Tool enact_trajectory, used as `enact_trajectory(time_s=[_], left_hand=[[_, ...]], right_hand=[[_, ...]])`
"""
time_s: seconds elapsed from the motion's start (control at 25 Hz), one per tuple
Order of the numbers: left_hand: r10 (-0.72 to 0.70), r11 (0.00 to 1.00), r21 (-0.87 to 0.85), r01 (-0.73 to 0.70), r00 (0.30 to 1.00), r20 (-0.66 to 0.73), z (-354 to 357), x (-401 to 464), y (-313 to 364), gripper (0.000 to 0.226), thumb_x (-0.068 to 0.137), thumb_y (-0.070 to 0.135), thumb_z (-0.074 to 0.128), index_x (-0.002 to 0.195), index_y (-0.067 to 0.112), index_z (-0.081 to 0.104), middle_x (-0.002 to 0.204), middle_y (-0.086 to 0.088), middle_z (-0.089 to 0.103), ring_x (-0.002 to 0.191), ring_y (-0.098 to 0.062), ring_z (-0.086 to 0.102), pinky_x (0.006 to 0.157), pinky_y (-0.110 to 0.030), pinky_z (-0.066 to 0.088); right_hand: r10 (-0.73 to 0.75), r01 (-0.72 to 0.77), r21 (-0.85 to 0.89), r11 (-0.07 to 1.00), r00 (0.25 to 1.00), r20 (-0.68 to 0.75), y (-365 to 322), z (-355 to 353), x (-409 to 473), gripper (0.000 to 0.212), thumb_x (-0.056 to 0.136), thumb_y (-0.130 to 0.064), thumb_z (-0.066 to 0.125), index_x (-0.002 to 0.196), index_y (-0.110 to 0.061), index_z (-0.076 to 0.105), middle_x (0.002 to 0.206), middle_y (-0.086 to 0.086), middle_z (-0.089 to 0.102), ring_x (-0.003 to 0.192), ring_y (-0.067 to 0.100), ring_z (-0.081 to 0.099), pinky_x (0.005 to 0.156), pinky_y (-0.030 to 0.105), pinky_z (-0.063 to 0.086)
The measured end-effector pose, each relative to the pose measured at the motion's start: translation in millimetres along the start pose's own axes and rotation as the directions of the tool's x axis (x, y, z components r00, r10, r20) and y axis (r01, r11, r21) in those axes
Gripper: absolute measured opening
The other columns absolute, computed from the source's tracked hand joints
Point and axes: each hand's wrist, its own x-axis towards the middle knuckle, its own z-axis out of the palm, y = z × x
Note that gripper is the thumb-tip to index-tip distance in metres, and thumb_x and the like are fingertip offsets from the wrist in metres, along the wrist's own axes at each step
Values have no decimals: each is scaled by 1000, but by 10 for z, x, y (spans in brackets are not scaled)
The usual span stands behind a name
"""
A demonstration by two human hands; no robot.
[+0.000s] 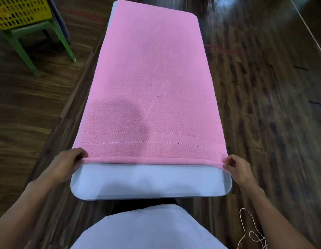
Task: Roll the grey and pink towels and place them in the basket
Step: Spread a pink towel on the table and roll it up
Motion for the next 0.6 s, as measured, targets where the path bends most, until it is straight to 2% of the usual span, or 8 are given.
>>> enact_trajectory(time_s=[0.08, 0.16, 0.28, 0.36, 0.4, 0.48, 0.52, 0.6], left_hand=[[-21, 996, -87, 19, 1000, -21, -52, 115, 18, 19, 79, 2, 74, 88, 16, 65, 87, -1, 69, 79, -21, 65, 73, -37, 52], [-76, 990, -125, 71, 996, -41, -85, 178, 40, 14, 77, 4, 77, 83, 14, 69, 86, -2, 67, 76, -18, 63, 70, -30, 49], [10, 998, 62, 2, 979, -204, 15, 141, 74, 8, 78, 2, 75, 83, 8, 74, 87, -8, 62, 79, -22, 54, 70, -34, 46], [100, 980, 196, -40, 947, -307, 232, -16, 88, 10, 85, 1, 66, 93, 3, 72, 93, -15, 61, 87, -30, 49, 74, -44, 49], [86, 976, 216, -12, 938, -336, 351, -112, 109, 15, 88, 1, 61, 101, 1, 69, 102, -17, 60, 94, -33, 48, 79, -48, 50], [-47, 987, 127, 98, 932, -358, 510, -240, 196, 27, 92, 2, 56, 118, 3, 61, 123, -16, 53, 114, -34, 43, 92, -51, 47], [-100, 986, 88, 139, 931, -352, 539, -251, 245, 30, 92, 1, 55, 122, 5, 58, 128, -14, 51, 119, -33, 41, 94, -52, 45], [-77, 982, 135, 130, 937, -342, 528, -175, 285, 34, 87, -4, 58, 120, 3, 58, 126, -17, 53, 117, -35, 42, 91, -55, 48]], right_hand=[[52, -51, 17, 999, 997, -59, -43, 56, 74, 17, 87, -3, 69, 77, -16, 66, 86, 4, 66, 76, 17, 59, 74, 27, 55], [26, -38, -75, 996, 989, -148, -43, 117, 95, 11, 86, -5, 69, 82, -14, 72, 94, 8, 68, 80, 20, 59, 78, 31, 56], [-40, -8, -202, 979, 972, -231, -25, 250, -52, 12, 89, -9, 67, 99, -7, 74, 106, 11, 67, 92, 25, 56, 83, 38, 56], [-77, 29, -191, 981, 966, -247, -45, 341, -221, 18, 90, -10, 65, 106, -5, 70, 112, 13, 65, 99, 28, 56, 86, 41, 53], [-85, 39, -183, 982, 963, -254, -49, 368, -280, 21, 89, -11, 67, 109, -5, 68, 115, 13, 63, 103, 29, 55, 87, 43, 53], [-75, 31, -178, 983, 966, -247, -50, 381, -304, 25, 87, -14, 68, 111, -7, 66, 120, 12, 61, 106, 29, 55, 89, 44, 52], [-70, 29, -171, 985, 969, -236, -47, 370, -263, 24, 88, -14, 67, 112, -8, 65, 121, 12, 61, 107, 29, 54, 90, 43, 52], [-68, 40, -135, 990, 976, -208, -57, 332, -155, 22, 92, -14, 63, 112, -8, 66, 121, 11, 61, 106, 27, 54, 90, 41, 51]])
